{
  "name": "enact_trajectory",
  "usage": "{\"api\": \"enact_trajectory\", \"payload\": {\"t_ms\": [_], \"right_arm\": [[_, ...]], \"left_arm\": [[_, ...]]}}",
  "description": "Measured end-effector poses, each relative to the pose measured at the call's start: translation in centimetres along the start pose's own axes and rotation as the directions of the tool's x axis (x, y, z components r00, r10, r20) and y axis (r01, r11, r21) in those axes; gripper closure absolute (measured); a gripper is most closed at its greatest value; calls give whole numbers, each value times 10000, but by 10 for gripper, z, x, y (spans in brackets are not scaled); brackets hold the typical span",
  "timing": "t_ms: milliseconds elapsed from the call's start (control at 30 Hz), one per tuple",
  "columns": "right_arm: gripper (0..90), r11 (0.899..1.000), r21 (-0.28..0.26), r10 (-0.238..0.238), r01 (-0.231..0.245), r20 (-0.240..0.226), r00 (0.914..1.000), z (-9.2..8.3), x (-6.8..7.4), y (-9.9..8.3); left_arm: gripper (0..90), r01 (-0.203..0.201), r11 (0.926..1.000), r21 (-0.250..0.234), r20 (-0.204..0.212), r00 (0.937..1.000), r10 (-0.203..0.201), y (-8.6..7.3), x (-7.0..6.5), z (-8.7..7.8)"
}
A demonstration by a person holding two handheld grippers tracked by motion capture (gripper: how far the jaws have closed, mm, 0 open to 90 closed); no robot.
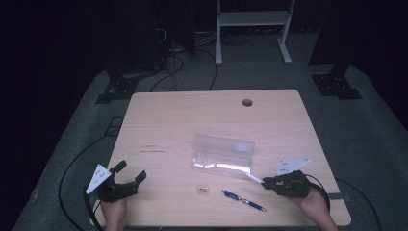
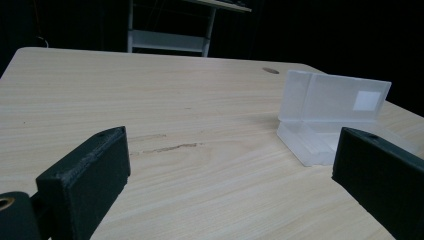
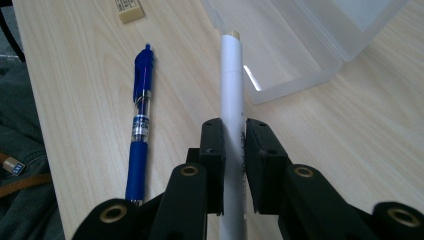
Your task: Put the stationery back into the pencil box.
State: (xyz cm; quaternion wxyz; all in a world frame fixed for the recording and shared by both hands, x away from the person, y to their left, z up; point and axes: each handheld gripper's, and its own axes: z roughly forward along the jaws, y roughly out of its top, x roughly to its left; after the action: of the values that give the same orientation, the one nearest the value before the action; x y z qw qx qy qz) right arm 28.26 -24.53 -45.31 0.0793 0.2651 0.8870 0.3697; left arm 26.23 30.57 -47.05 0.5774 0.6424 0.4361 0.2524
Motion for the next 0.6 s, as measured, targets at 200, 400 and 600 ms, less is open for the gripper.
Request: {"api": "enact_trajectory", "payload": {"t_ms": [200,400,600], "right_arm": [[781,9999,-47,-94,94,-32,10000,0,-4,10],[781,9997,-18,-235,235,-72,9997,1,-5,21],[781,9991,21,-420,420,-168,9990,3,-5,31]], "left_arm": [[11,2,10000,0,-32,10000,-2,0,1,-1],[11,9,10000,10,-2,10000,-9,0,0,0],[11,15,10000,-11,-7,10000,-15,0,0,0]]}}
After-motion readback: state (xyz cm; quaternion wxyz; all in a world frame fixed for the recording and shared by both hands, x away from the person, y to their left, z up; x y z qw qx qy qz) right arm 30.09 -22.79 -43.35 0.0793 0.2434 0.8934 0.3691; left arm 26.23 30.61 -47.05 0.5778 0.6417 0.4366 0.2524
